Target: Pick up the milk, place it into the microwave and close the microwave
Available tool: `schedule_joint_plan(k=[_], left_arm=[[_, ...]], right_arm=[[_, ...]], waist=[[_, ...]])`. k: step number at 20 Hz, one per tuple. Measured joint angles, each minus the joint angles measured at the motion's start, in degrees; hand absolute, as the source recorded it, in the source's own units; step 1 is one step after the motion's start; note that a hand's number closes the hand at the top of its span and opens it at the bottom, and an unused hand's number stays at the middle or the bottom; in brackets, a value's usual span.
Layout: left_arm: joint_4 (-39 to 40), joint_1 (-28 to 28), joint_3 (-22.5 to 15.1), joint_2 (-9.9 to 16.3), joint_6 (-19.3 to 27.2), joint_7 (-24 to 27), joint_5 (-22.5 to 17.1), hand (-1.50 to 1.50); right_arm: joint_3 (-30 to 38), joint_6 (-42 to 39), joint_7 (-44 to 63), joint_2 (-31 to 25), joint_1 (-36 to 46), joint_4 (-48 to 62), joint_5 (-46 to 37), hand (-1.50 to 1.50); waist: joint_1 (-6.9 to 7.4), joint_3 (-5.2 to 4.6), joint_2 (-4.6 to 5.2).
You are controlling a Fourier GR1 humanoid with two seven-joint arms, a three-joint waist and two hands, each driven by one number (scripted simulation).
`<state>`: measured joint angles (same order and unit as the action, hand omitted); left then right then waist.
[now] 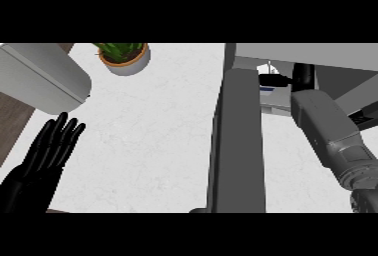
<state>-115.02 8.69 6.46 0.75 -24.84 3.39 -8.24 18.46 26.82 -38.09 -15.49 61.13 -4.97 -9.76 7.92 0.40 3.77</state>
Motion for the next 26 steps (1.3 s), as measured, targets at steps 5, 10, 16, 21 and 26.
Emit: schedule_joint_plan(k=[5,10,16,21,26], left_arm=[[0.0,0.3,-1.8,-0.5,1.0,0.5,0.8,-1.50],[0.4,0.5,-3.1,-0.7,1.9,0.7,1.3,-1.50],[2.2,0.1,-5.1,-0.6,2.1,0.2,2.4,-1.50],[4.8,-0.9,-6.4,-0.4,1.2,0.8,2.9,-1.50],[8.6,-2.8,-8.1,0.5,-0.9,2.1,4.2,-1.50]], right_arm=[[0.6,-3.3,-2.0,0.4,-1.7,-0.2,0.6,-1.50],[1.8,-5.2,-4.5,0.9,-4.1,-0.5,1.7,-1.50],[2.6,-8.2,-7.0,2.7,-6.2,-0.9,2.6,-1.50],[3.5,-13.7,-10.0,4.1,-8.8,-1.4,3.8,-1.50],[3.8,-17.2,-13.2,6.5,-11.9,-2.3,4.6,-1.50]], waist=[[-0.82,-0.03,-0.46],[-1.62,-0.06,-0.85],[-3.11,-0.13,-1.55],[-4.32,-0.18,-2.04],[-5.56,-0.25,-2.62]])
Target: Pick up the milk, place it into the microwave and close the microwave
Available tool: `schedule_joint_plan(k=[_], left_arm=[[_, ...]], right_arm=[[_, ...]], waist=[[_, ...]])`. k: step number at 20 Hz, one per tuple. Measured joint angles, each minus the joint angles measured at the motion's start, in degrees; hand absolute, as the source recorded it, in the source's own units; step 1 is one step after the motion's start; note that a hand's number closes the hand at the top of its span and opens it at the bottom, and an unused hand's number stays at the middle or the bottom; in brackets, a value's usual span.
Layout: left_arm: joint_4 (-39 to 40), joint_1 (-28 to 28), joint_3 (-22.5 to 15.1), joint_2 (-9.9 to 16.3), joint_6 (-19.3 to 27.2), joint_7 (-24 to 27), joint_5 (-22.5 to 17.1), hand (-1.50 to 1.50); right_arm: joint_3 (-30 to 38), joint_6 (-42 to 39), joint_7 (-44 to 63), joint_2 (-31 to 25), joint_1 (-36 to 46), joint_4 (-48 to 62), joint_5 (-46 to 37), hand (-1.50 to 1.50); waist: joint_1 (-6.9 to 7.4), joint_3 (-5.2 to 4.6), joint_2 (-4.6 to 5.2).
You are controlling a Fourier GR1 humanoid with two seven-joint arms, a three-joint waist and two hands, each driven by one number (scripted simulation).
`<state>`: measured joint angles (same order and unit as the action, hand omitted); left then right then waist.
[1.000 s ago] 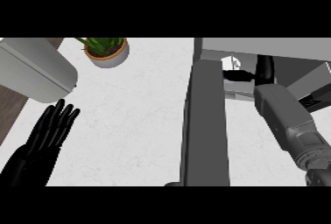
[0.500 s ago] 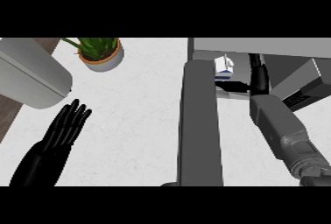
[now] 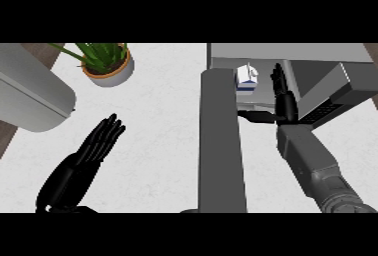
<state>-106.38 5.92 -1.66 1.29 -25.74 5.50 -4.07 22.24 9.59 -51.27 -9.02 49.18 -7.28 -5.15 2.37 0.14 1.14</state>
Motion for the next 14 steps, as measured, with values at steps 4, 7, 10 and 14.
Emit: schedule_joint_plan(k=[4,7,10,14], left_arm=[[2.6,-1.4,-2.1,1.2,-2.3,0.6,1.8,1.50],[5.8,-2.0,-3.7,1.9,-3.3,3.9,4.8,1.50],[8.1,-3.9,-5.6,0.8,-2.5,3.2,6.9,1.50],[11.1,-5.8,-7.6,0.1,-0.6,2.8,9.2,1.50]], right_arm=[[-0.6,-2.1,-2.4,1.1,-3.7,-1.5,0.2,-1.50],[-1.4,-2.5,-3.2,2.4,-6.5,-3.4,0.1,-1.50],[-2.6,-3.8,-3.5,3.1,-9.9,-7.0,0.4,-1.50],[-5.0,-6.1,-3.0,3.9,-16.2,-13.5,0.5,-1.50]], waist=[[-1.20,-0.06,-0.56],[-1.83,-0.11,-0.86],[-2.64,-0.16,-1.20],[-3.51,-0.21,-1.54]])
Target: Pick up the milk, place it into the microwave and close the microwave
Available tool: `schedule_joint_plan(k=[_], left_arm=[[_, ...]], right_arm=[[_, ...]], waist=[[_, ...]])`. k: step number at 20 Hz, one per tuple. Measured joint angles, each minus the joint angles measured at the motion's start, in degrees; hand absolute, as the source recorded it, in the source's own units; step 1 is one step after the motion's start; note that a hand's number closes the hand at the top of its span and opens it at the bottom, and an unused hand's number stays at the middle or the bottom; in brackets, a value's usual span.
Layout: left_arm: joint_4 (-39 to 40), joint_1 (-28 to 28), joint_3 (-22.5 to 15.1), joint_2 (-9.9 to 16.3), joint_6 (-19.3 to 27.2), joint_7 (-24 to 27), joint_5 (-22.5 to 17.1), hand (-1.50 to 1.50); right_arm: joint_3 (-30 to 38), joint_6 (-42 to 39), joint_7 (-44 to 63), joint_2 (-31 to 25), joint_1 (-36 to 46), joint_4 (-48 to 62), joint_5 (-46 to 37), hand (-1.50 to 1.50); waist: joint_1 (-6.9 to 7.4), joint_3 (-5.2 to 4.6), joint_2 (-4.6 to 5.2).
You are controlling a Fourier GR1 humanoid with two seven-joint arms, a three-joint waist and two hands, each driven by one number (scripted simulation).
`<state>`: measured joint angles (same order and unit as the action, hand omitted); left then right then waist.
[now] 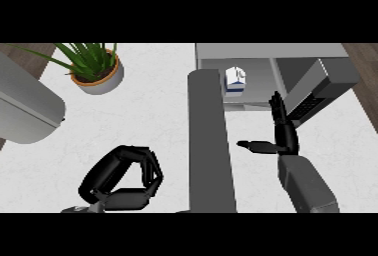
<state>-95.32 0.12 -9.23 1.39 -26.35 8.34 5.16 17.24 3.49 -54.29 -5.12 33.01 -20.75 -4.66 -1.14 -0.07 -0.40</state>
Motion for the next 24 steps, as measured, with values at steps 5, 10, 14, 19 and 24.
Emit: schedule_joint_plan(k=[5,10,14,19,24], left_arm=[[6.5,-3.9,-3.6,-0.4,0.3,1.5,5.3,1.50],[13.3,-6.6,-8.3,-0.9,1.7,3.2,7.7,1.50],[18.0,-7.5,-13.8,-1.0,4.9,4.8,7.2,1.50],[23.4,-10.6,-21.8,-1.0,9.5,6.6,6.1,1.50],[28.6,-15.9,-32.1,-1.1,20.2,6.4,1.5,1.50]], right_arm=[[-2.8,-2.2,1.0,0.1,-7.6,-8.9,0.0,-1.50],[-5.9,-4.0,4.1,0.4,-17.0,-21.9,0.1,-1.50],[-7.6,-5.6,8.7,-0.1,-24.3,-34.5,1.4,-1.50],[-9.1,-8.1,13.0,-0.5,-35.1,-50.2,3.7,-1.50],[-9.5,-11.1,17.7,-1.7,-42.5,-63.2,7.0,-1.50]], waist=[[-0.71,-0.04,-0.09],[-1.41,-0.10,-0.22],[-1.73,-0.12,-0.20],[-1.87,-0.12,-0.05],[-2.12,-0.10,0.23]])
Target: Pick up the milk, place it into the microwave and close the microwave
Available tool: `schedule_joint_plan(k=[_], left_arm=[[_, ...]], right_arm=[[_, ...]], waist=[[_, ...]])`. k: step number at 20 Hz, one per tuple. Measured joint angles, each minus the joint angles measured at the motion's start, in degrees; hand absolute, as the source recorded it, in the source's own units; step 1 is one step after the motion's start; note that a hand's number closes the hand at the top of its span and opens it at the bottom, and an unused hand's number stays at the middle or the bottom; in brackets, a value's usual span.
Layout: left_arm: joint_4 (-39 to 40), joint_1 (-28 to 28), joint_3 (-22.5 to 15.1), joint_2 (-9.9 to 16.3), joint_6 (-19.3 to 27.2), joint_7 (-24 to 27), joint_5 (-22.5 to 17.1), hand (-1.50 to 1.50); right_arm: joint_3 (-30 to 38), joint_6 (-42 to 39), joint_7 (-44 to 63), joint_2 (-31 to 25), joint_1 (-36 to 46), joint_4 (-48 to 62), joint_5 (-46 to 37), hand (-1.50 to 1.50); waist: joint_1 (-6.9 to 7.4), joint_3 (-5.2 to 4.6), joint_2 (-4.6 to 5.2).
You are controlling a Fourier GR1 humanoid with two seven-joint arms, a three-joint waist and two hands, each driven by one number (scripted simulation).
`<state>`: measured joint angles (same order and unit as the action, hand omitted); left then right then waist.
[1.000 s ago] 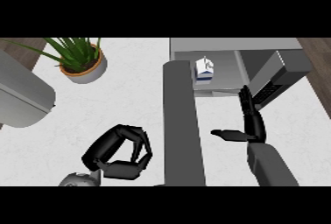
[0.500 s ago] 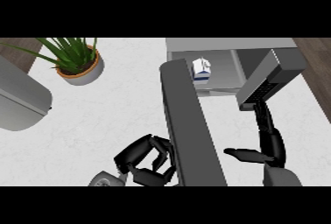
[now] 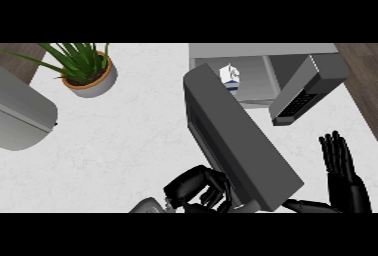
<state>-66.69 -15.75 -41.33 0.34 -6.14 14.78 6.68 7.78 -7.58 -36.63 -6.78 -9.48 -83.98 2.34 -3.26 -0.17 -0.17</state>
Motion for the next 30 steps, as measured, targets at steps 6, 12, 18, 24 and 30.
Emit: schedule_joint_plan(k=[6,12,18,24,30], left_arm=[[3.3,-5.0,-9.1,0.4,15.0,-0.2,-9.7,1.50],[4.2,-10.0,-13.4,0.6,25.1,0.3,-18.8,1.50],[5.0,-15.4,-14.7,0.3,31.1,2.7,-25.3,1.50],[7.1,-21.6,-13.5,0.1,34.9,2.8,-31.5,1.50],[10.8,-27.1,-11.0,-0.2,37.6,2.0,-37.3,1.50]], right_arm=[[0.1,-4.4,6.1,-1.9,-3.0,-10.2,5.3,-1.50],[0.1,-8.5,9.6,-4.4,-3.4,-15.5,9.2,-1.50],[-1.8,-13.1,12.4,-7.1,-3.1,-20.1,11.8,-1.50],[-2.7,-16.1,15.2,-9.2,-2.3,-23.8,14.9,-1.50],[-2.9,-17.7,17.3,-10.1,-1.8,-26.3,18.5,-1.50]], waist=[[-1.35,-0.05,0.39],[-3.57,-0.09,0.96],[-6.00,-0.19,1.43],[-8.72,-0.18,2.04],[-11.27,-0.14,2.76]])
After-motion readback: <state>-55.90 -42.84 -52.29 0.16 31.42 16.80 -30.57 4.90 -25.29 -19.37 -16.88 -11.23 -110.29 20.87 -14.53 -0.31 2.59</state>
